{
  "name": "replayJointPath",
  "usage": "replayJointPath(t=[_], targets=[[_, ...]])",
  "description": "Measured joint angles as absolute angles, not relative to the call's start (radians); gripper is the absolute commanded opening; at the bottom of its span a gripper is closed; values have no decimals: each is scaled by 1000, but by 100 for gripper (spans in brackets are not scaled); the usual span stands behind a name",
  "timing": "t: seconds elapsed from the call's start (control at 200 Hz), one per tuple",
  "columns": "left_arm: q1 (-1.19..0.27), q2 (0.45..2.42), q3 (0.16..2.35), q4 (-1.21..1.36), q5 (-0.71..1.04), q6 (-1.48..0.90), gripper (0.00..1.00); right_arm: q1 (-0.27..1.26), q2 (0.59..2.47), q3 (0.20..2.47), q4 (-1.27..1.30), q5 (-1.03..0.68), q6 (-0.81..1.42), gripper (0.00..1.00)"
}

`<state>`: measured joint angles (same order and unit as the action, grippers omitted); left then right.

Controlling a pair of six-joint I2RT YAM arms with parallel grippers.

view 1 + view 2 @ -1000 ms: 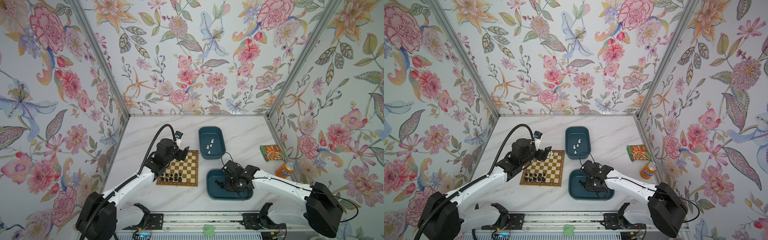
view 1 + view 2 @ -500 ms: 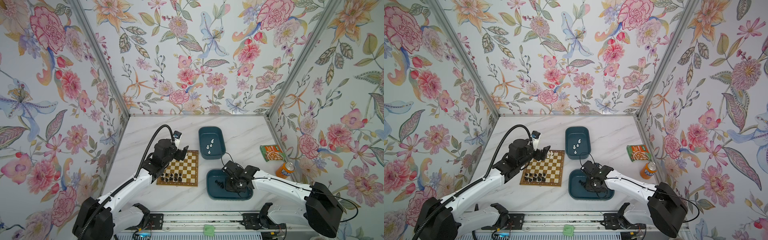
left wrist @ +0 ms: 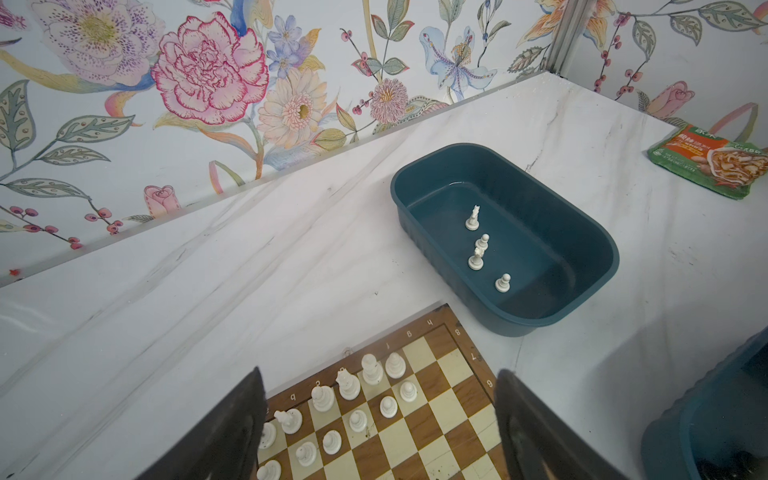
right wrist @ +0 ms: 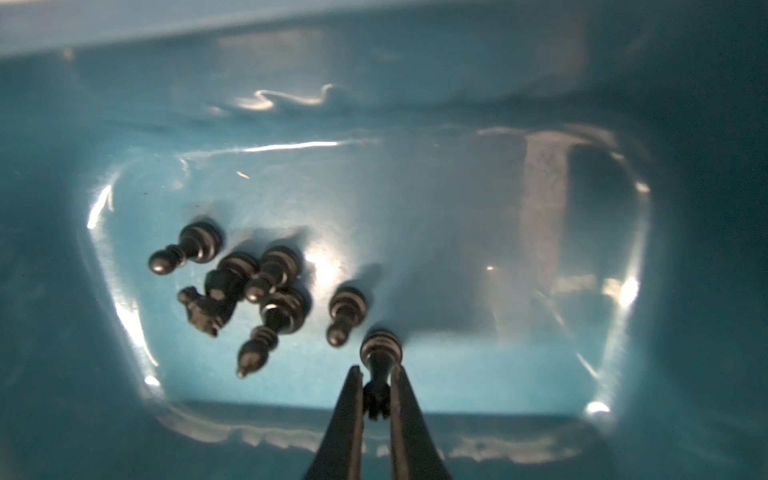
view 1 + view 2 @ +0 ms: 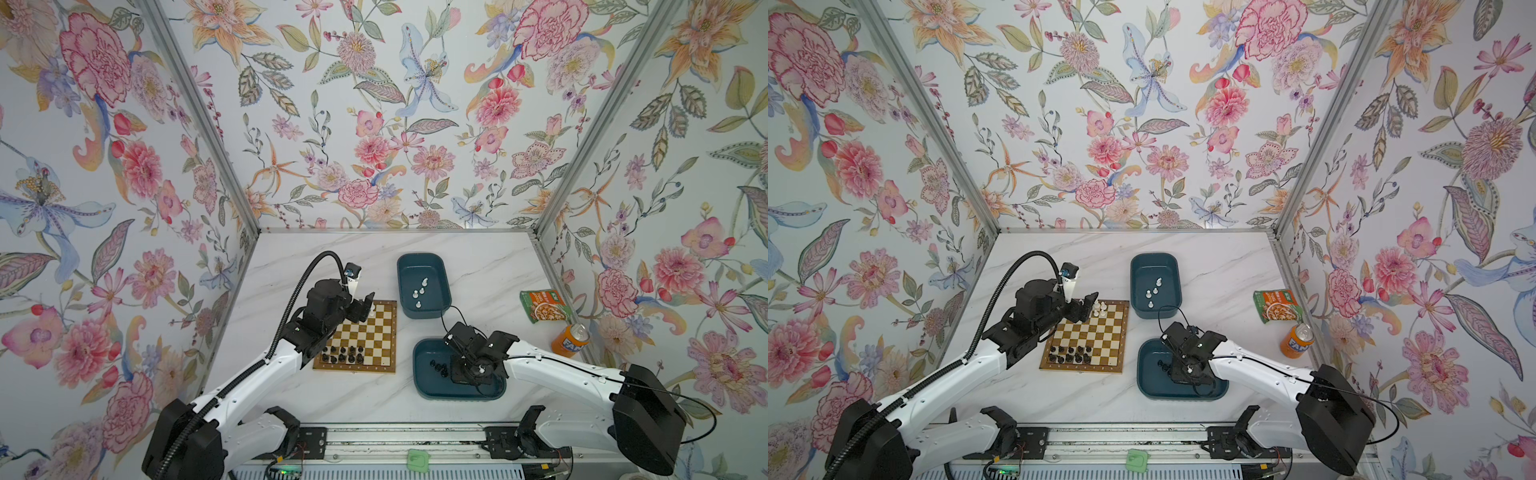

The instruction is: Set up the chess pieces on the board

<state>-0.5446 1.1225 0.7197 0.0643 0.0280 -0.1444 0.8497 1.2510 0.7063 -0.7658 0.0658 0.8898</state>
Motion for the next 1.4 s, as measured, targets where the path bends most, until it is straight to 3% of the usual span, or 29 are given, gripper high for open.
replayJointPath(t=[0.445, 0.741, 1.031, 1.401], targets=[[-545, 1069, 669, 32, -4, -146, 87, 842, 1229, 977, -922, 90, 840, 12], [-545, 924, 588, -57, -16, -170, 89, 870, 1377, 1188, -931, 86, 793, 13], [-524, 1006, 591, -128, 38, -195, 88, 926, 1536, 1302, -921, 73, 746, 12], [-204, 1078, 671, -140, 210, -263, 87, 962, 1641, 1335, -870, 32, 691, 12]])
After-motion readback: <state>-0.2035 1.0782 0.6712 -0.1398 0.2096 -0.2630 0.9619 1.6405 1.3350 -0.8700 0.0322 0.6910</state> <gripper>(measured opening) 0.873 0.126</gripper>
